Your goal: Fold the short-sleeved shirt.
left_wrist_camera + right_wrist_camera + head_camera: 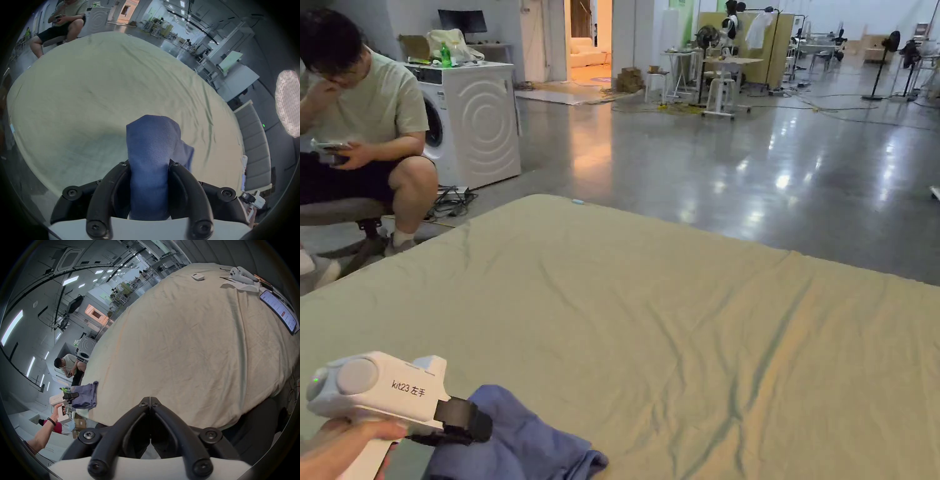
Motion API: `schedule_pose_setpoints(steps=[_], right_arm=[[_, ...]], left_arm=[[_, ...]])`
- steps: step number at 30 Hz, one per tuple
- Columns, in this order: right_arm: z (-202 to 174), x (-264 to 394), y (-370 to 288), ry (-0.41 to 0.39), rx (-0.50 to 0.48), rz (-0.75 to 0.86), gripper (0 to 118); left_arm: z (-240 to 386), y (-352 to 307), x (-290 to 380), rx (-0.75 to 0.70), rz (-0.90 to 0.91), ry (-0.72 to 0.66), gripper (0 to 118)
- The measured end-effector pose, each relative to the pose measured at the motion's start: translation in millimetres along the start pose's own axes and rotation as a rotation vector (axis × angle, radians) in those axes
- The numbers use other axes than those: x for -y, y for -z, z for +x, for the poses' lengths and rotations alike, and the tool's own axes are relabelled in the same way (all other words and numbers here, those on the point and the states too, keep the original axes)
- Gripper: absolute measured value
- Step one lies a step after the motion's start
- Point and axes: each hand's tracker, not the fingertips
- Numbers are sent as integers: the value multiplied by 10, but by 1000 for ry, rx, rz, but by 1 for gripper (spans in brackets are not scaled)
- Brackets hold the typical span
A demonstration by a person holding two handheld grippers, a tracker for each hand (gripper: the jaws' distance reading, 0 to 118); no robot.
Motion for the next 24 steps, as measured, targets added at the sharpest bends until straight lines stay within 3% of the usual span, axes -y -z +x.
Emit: schedule_pose_setpoints(steps=[2,3,4,5,9,12,16,19,21,24], right_arm=[[33,-9,21,-5,17,-16,0],[-7,9,28,-8,25,-20,0],[-13,13,26,-5,27,-19,0],[-12,11,19,-4,30,-17,0],[-67,-35,-94,-55,20,29,0],[-75,-177,-182,-143,91,69,0],[-211,-470,-409,-175,61,192,0],[-472,-663,-651,-252,62,321,0],[-654,-757,-833,-312,87,421,0],[-879,-805,-1058,-319,116,578,0]], left_arm=[[-13,195,80,-23,-25,-25,47],[-11,274,128,-71,-21,10,67],[38,317,184,-110,-18,27,79],[55,356,226,-152,-28,35,85],[203,103,275,-245,7,99,85],[602,-374,333,-257,135,217,84],[1535,-1098,647,-92,429,280,83],[1930,-1558,649,85,464,326,83],[2411,-1690,850,122,496,426,82],[2911,-1717,1092,132,671,614,79]])
